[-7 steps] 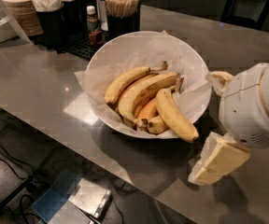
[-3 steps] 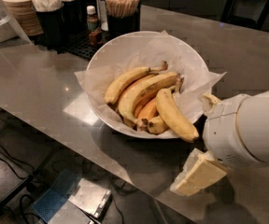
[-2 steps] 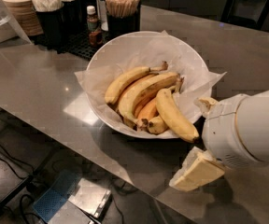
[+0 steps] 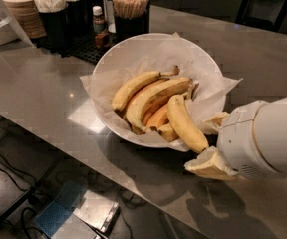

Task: Pick banana from white bowl

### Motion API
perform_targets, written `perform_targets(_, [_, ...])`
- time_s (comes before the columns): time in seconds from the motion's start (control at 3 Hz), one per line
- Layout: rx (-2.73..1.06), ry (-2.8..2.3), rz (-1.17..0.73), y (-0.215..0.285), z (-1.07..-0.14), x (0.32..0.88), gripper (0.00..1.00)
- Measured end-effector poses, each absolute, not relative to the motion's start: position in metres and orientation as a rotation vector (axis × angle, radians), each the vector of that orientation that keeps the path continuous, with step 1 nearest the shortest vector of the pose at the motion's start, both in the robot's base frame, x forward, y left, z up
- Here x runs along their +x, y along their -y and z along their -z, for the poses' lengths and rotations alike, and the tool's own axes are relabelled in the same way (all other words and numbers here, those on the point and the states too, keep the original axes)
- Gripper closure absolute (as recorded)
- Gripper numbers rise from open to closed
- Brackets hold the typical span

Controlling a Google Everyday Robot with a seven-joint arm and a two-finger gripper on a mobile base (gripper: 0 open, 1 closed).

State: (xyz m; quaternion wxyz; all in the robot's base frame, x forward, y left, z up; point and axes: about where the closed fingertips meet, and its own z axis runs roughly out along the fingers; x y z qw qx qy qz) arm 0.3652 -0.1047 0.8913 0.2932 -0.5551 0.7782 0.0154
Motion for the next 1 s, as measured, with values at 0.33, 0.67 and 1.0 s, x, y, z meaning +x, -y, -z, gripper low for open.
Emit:
perform_targets(0.33, [-1.478, -2.073, -0.041, 0.1047, -0.8913, 0.3652, 0.72])
perform_targets(0.67, [-1.479, -2.073, -0.041, 0.1047, -0.8914, 0.3652, 0.95])
perform_targets(1.0, [-1.482, -2.069, -0.036, 0.1038, -0.8939, 0.3653, 1.00])
